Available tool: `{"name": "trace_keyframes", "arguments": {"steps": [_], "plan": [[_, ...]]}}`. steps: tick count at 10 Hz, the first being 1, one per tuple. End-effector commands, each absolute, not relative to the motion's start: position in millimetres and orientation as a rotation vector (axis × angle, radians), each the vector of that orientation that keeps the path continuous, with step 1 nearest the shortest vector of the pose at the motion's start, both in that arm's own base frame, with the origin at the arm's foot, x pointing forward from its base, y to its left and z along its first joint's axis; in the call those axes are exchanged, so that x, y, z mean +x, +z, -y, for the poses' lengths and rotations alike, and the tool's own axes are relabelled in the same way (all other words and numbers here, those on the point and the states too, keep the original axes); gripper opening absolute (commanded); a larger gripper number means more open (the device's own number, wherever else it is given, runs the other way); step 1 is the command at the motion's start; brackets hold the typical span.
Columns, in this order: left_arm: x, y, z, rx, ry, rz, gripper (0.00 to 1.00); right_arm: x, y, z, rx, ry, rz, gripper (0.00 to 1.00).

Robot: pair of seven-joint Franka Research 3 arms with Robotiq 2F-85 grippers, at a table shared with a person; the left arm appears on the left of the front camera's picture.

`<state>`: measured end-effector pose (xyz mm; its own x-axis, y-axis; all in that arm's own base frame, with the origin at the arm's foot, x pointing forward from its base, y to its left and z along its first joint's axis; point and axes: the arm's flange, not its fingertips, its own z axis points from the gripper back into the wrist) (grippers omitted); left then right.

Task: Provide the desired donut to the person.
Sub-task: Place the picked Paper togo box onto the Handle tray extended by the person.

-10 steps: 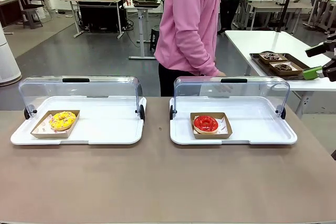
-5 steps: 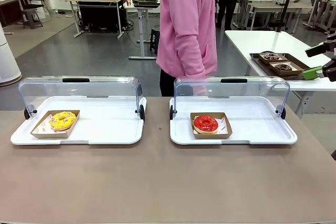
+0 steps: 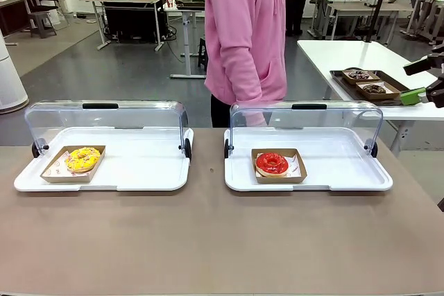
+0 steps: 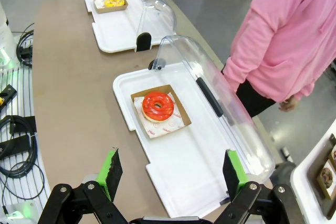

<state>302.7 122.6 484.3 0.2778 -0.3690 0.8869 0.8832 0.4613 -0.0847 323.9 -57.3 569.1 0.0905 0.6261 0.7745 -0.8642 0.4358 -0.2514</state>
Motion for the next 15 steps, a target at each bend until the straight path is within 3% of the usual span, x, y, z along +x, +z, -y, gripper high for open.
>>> {"name": "trace_keyframes", "arguments": {"steps": [1,15], "plan": [[302.5,483.8,-124.4,-0.66,-0.926,0.944,1.0,324.7,567.5,56.7,0.304,1.133,0.964,1.0],[302.5,483.8,-124.4,-0.66,-0.926,0.944,1.0,324.7,567.5,56.7,0.304,1.133,0.964,1.0]]}}
